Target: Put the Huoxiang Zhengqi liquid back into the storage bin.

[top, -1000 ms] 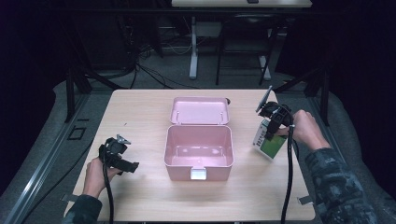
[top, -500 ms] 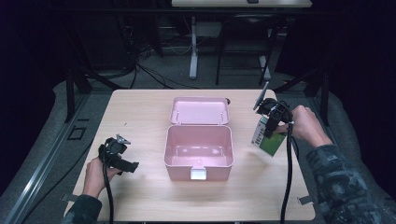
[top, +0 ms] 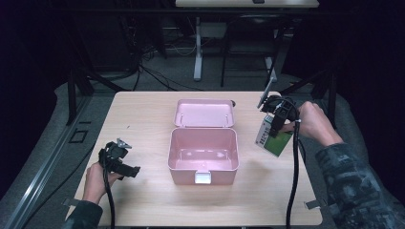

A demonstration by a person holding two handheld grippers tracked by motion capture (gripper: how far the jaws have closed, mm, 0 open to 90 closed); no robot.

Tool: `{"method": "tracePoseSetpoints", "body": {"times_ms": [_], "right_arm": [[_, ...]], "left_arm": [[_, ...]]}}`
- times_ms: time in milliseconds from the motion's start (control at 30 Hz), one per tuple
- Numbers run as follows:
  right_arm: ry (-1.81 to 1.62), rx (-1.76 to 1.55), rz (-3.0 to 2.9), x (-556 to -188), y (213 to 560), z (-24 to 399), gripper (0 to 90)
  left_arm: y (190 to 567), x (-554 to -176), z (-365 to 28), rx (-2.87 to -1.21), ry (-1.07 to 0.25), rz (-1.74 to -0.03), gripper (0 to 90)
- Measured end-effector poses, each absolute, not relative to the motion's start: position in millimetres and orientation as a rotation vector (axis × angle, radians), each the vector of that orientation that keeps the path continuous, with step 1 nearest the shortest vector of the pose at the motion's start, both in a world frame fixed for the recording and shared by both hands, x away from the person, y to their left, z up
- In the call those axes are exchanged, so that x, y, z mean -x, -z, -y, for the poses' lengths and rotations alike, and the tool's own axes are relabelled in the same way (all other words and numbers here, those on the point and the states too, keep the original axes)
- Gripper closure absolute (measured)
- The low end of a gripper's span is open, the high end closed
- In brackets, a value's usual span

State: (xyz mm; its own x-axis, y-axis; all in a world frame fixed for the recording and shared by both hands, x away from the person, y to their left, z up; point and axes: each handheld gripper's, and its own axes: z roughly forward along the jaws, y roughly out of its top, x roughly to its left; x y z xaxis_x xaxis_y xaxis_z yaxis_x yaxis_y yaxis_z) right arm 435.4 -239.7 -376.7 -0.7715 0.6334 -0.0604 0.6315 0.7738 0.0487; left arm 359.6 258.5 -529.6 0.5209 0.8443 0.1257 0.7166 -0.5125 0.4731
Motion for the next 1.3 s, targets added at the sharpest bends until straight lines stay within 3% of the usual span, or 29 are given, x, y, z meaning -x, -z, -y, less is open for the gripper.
{"method": "tracePoseSetpoints", "body": {"times_ms": [1300], "right_arm": [[-0.005, -0.844, -2.893, -415, 296, 214, 63.2]], "left_arm": [[532, -362, -251, -2.432, -0.466, -1.258, 0.2]]}}
